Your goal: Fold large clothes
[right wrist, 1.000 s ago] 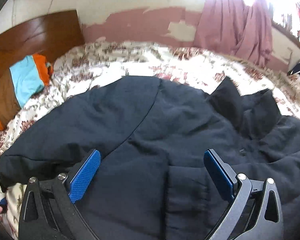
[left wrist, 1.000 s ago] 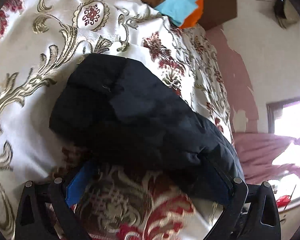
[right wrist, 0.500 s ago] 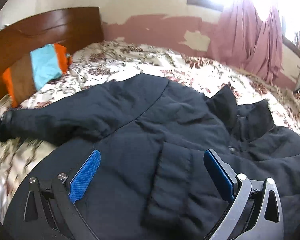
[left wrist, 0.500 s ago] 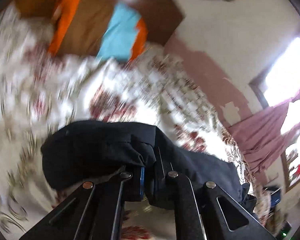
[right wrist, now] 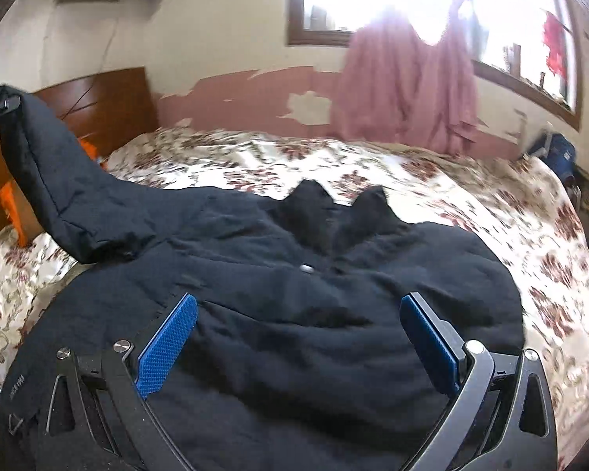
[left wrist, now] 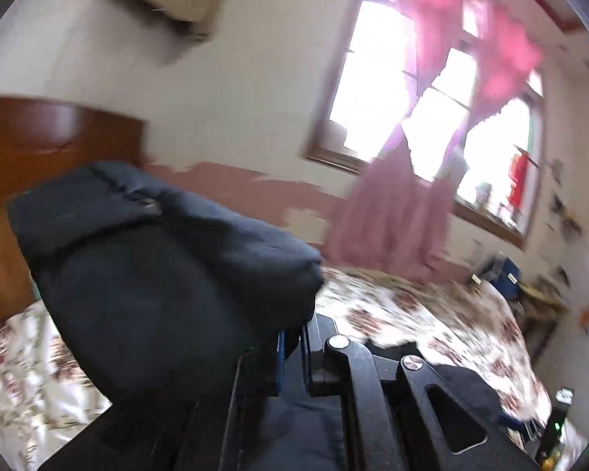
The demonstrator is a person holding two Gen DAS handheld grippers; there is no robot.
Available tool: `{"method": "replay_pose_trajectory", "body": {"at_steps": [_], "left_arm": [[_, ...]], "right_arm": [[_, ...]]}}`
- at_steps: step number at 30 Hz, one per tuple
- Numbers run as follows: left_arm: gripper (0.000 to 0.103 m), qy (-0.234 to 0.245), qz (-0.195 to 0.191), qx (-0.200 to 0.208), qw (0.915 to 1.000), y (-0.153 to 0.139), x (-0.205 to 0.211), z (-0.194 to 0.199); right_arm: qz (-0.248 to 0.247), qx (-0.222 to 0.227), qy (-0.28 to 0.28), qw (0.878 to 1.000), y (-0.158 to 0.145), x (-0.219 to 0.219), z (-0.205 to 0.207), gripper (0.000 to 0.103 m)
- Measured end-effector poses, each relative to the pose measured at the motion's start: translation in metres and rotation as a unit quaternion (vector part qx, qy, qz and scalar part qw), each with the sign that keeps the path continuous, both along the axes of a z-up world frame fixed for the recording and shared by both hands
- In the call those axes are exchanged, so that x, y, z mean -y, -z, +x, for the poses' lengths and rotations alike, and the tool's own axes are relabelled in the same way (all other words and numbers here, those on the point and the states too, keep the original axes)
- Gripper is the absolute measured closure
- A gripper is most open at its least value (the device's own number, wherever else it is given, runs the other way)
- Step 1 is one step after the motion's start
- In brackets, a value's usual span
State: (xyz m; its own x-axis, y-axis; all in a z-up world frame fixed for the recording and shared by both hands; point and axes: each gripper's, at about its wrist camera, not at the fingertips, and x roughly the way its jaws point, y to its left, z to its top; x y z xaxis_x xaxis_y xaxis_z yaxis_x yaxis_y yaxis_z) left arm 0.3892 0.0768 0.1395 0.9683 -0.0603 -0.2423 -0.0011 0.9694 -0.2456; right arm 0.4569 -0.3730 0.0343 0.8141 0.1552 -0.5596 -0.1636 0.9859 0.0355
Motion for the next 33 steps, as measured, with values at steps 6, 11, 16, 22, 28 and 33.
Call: {"method": "replay_pose_trajectory", "body": {"at_steps": [6,11,16,22,28,33], "left_arm": [[0.097,0.116,0.062,-0.027,0.991,0.024,0.122,0.007],[0.096,0.195,0.068,-0.081,0.9751,0.06,0.19,0.015],[0.096,0.238,0.072,-0.157,0.9559,0.108,0.231,0.02],[0.096,0.275,0.09,-0.241,0.9266,0.164,0.249,0.02],[0.094,0.275,0.108,-0.263,0.9183,0.184,0.253,0.006],[0.062,0.299,0.118,-0.249,0.9136,0.182,0.267,-0.008]], "right_arm": [[0.015,-0.003,0.038,0.999,0.013,0.073,-0.016,0.002],[0.036,-0.023,0.076,0.996,0.036,0.127,-0.03,0.002],[0.066,-0.044,0.106,0.991,0.066,0.166,-0.042,0.001],[0.137,-0.017,0.126,0.982,0.076,0.185,-0.067,0.001],[0.176,-0.009,0.119,0.977,0.082,0.185,-0.068,0.001],[0.196,-0.014,0.124,0.973,0.09,0.189,-0.069,0.001]]}}
